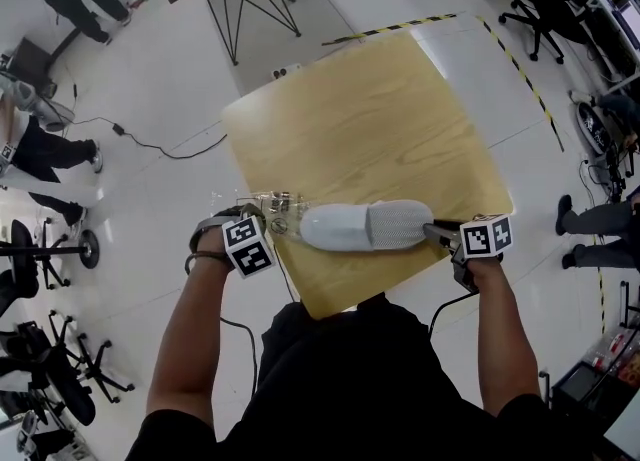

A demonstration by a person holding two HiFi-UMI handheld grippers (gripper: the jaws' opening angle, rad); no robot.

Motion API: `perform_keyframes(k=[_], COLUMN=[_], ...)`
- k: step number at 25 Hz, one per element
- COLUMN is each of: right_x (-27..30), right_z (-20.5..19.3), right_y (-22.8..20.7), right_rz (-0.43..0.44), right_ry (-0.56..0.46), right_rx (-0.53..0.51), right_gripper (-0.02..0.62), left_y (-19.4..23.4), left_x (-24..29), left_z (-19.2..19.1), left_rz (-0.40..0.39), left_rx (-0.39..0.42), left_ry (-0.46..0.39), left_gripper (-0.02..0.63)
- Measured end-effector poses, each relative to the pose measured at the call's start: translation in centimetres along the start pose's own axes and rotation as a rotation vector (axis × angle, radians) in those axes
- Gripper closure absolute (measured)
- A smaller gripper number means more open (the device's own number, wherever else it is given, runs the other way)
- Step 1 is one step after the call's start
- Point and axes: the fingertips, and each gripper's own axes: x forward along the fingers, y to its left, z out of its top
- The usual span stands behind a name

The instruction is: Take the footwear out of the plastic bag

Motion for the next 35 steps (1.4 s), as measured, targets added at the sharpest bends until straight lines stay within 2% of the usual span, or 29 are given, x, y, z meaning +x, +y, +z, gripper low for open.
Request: perform_keyframes(k=[5,11,18,21,24,27,31,35], right_x=[0.1,-0.3,-0.6,-0.6,-0.9,-0.9,-0.7,-0.8], right_z=[0.3,0.4,0.3,0.0,-0.2,-0.2,-0.1,0.2], right_y=[-0.2,-0.5,-0.6,-0.7,-0.8,-0.5,-0.1,0.0], right_rz=[-0.003,-0.013,-0.013,-0.015,-0.016,-0.005,-0.001,-0.001], right_ry=[0.008,0.008,-0.004,-0.004,-0.005,-0.016,-0.026,-0.036], right_rx=[-0.013,-0.015,-0.008,-0.011,-0.02,-0.016,-0.018,-0.018], right_gripper=[0.502,0.502,0.502,0.502,0.502,0.501,0.502,0.502], left_y=[1.3,4.3,8.6,10.2,11.6,12.2,11.2,9.3], left_x=[-0.5,-1.8,-4.6,-6.2,-7.7,-8.8,-8.1,-5.2], left_z=[-1.6,-3.3,-4.7,-4.1,-1.9,2.1,8.8,15.3], left_rz=[0.042,0.142,0.252,0.312,0.364,0.367,0.294,0.211], left_rx=[-0.02,-0.084,-0.196,-0.199,-0.189,-0.225,-0.255,-0.2], left_ry=[0.03,0.049,0.055,0.065,0.051,-0.038,-0.157,-0.186], left_gripper=[0.591,0.594,0.595,0.595,0.597,0.597,0.597,0.597])
